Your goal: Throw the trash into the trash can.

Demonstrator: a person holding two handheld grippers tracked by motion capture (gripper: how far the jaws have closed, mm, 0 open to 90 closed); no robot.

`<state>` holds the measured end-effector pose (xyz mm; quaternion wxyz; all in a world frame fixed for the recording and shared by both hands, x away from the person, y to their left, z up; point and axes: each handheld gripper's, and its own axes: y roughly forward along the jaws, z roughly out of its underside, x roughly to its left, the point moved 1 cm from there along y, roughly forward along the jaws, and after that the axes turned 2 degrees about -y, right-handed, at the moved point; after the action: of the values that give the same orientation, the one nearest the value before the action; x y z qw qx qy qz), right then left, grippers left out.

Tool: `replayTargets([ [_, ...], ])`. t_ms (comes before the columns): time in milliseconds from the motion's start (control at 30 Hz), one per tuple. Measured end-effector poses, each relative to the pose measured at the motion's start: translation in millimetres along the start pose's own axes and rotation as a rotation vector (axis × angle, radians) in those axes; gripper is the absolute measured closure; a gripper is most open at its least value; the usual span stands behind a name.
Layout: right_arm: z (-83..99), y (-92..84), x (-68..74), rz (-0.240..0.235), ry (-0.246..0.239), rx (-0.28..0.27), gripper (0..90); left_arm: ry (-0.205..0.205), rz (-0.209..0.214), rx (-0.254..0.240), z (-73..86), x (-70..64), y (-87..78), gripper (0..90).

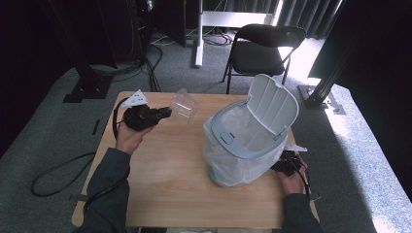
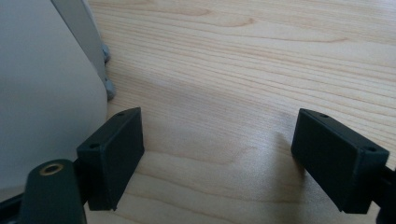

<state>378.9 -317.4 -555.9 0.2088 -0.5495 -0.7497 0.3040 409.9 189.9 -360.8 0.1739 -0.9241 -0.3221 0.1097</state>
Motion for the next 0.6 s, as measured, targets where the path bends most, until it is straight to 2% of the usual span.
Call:
replayTargets([
  [333,0.0,0.0,0.0,0.000,0.000,0.000,16.1,0.027,0.030,-0.023,-13.4,-12.0,-2.7,83.7],
  [600,0.0,0.0,0.0,0.000,0.000,0.000,16.0,0.054,0.050,-0.044,-31.4,-22.0,-6.6,83.7],
])
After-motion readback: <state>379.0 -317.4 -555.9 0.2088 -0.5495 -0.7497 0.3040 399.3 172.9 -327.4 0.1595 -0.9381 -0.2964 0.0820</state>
